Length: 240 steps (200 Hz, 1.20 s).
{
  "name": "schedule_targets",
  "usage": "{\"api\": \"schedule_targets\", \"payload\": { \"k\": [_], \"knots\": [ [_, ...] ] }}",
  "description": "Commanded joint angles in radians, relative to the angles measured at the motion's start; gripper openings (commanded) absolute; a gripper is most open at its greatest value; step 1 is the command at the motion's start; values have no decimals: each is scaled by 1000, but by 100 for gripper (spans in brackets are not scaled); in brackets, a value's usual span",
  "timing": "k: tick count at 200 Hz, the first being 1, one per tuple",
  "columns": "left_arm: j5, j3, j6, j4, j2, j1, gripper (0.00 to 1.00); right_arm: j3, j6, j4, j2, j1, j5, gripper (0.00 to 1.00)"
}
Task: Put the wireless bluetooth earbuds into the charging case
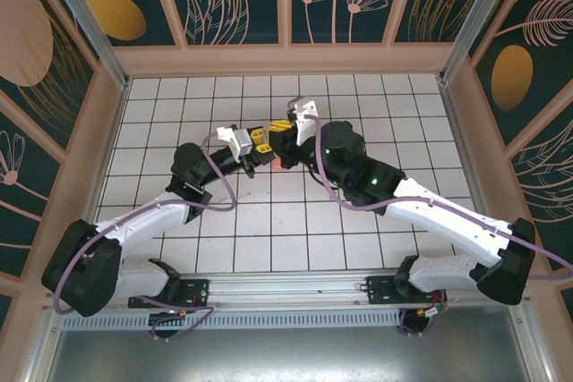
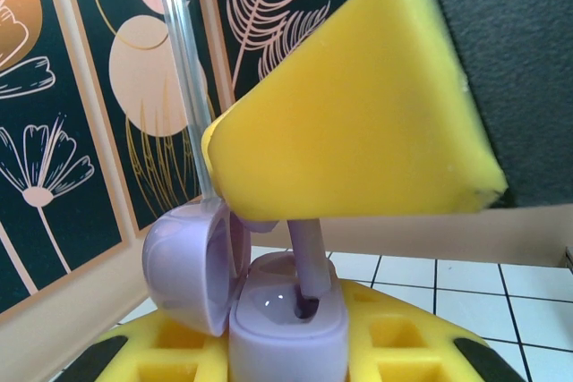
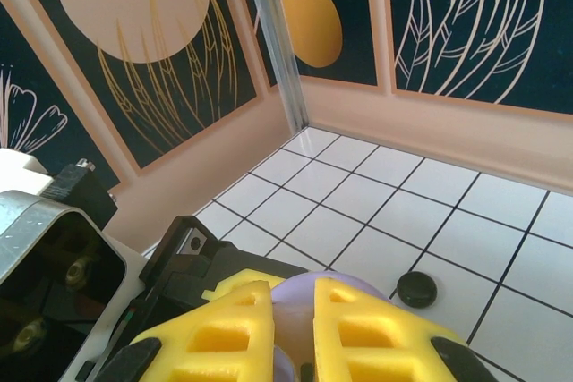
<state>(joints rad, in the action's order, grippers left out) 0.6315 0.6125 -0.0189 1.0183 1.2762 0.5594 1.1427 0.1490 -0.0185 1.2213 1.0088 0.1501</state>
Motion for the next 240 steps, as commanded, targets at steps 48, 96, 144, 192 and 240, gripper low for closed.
{"api": "schedule_targets", "payload": {
  "k": [48, 96, 144, 192, 240],
  "knots": [
    [-24, 37, 19, 43, -49, 0, 0, -17, -36, 87, -19, 28, 56, 13],
    [-17, 41, 16, 37, -46, 0, 0, 20, -50, 105, 23, 39, -10, 13],
    [-23, 38, 18, 35, -48, 0, 0, 83, -91, 174, 107, 92, 24, 13],
    [-23, 37, 15, 32, -48, 0, 0, 74, -75, 167, 80, 91, 76, 21],
    [-20, 27, 9, 38, -43, 0, 0, 108, -1, 155, 30, 71, 71, 59]
  ]
}}
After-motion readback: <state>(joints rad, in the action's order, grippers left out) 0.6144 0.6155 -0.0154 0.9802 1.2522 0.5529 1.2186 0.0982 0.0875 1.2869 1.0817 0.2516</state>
